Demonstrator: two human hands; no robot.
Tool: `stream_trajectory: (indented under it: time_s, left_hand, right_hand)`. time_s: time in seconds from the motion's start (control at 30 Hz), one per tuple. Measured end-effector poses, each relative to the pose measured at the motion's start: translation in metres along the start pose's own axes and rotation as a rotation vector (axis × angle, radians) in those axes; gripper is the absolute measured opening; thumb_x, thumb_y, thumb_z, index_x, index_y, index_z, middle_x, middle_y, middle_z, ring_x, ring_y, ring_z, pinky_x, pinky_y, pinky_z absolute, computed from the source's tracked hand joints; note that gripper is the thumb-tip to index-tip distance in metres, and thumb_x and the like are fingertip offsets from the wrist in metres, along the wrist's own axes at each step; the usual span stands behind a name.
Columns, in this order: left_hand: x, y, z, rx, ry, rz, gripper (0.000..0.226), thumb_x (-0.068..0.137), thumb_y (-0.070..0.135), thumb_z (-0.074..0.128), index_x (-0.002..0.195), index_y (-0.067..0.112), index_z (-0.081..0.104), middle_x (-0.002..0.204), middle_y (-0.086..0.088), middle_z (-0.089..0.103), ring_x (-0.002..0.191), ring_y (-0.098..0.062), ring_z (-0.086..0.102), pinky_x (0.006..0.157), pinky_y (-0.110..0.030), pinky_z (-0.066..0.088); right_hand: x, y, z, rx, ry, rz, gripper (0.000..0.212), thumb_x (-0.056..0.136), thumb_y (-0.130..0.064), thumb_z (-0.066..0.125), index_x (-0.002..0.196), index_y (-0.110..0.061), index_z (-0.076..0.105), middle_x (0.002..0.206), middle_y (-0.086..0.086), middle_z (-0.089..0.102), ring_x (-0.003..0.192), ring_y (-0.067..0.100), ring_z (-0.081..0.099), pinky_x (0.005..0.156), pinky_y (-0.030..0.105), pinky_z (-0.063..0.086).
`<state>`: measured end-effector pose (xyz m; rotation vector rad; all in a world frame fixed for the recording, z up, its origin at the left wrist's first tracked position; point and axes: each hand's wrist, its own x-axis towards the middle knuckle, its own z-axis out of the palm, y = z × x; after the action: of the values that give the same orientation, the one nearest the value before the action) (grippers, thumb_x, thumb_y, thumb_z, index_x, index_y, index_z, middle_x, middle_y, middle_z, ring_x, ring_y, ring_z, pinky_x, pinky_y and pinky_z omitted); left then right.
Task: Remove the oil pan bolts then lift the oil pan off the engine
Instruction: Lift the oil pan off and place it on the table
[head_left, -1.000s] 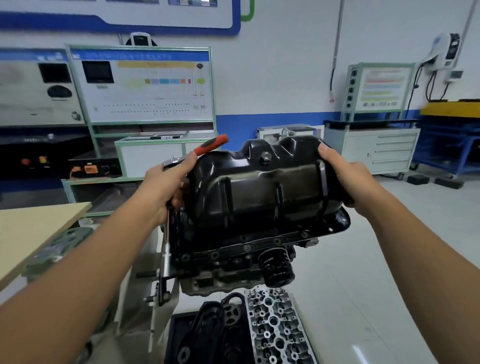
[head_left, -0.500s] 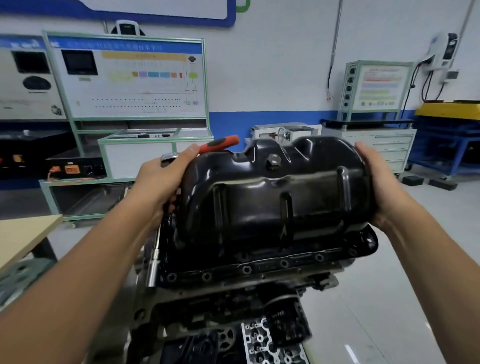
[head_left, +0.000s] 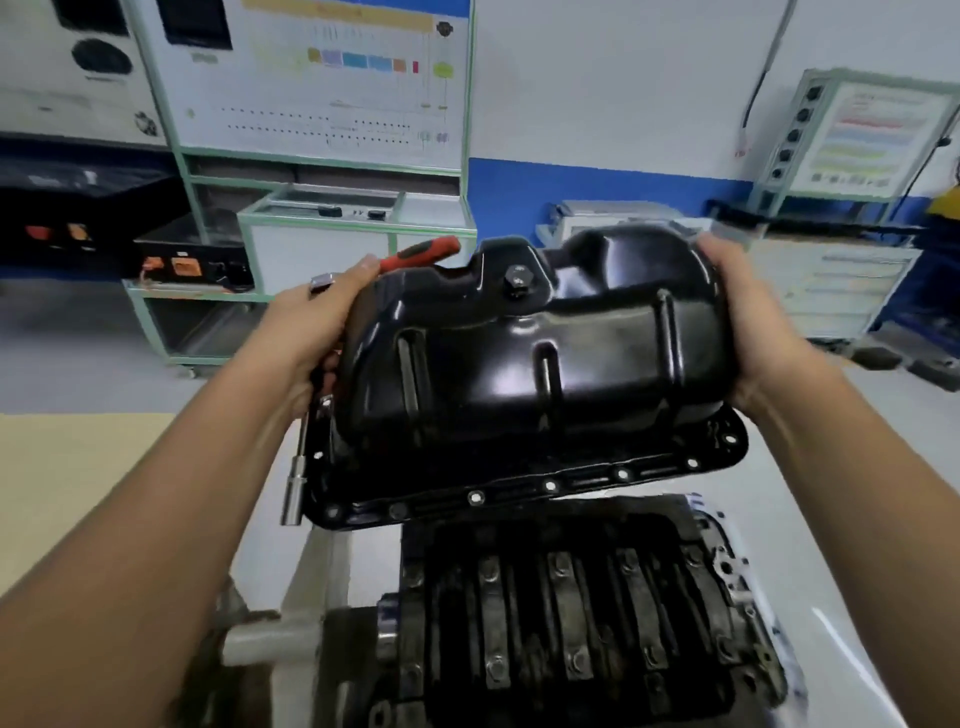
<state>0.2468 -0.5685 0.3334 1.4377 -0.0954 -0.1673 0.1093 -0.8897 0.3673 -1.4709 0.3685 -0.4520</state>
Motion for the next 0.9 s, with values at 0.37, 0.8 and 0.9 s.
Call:
stream_trajectory:
  time_s: [0.37,0.8,0.9]
  left_hand:
    - [-0.028,0.044,-0.281,0.044,0.435,-0.11,0.053,0.056,0.068,0.081,0.088,0.026,0.081,0.091,-0.01,0.08,0.074,-0.021,0.075,0.062,-0.035,0.061]
    - [-0.163,-0.059,-0.608,0.025,0.918,-0.333,0.066,0.063,0.079,0.075,0.101,0.025,0.072,0.089,0.0,0.079,0.078,-0.025,0.077,0.064,-0.046,0.06]
    - [-0.168,-0.094,-0.639,-0.014,0.975,-0.327,0.063,0.062,0.077,0.078,0.098,0.026,0.073,0.089,0.003,0.079,0.085,-0.024,0.077,0.073,-0.046,0.061]
  right_hand:
    - [-0.011,0.009,0.306,0.039,-0.334,0.186,0.064,0.079,-0.058,0.071,0.125,-0.015,0.074,0.12,0.014,0.075,0.108,0.032,0.072,0.095,0.05,0.058]
    - [-0.131,0.15,0.633,-0.196,-0.697,0.374,0.057,0.076,-0.068,0.067,0.096,-0.017,0.082,0.102,0.017,0.077,0.101,0.039,0.074,0.1,0.059,0.054]
    - [-0.143,0.186,0.666,-0.229,-0.712,0.415,0.056,0.072,-0.068,0.07,0.093,-0.017,0.082,0.099,0.017,0.076,0.105,0.043,0.072,0.101,0.062,0.053]
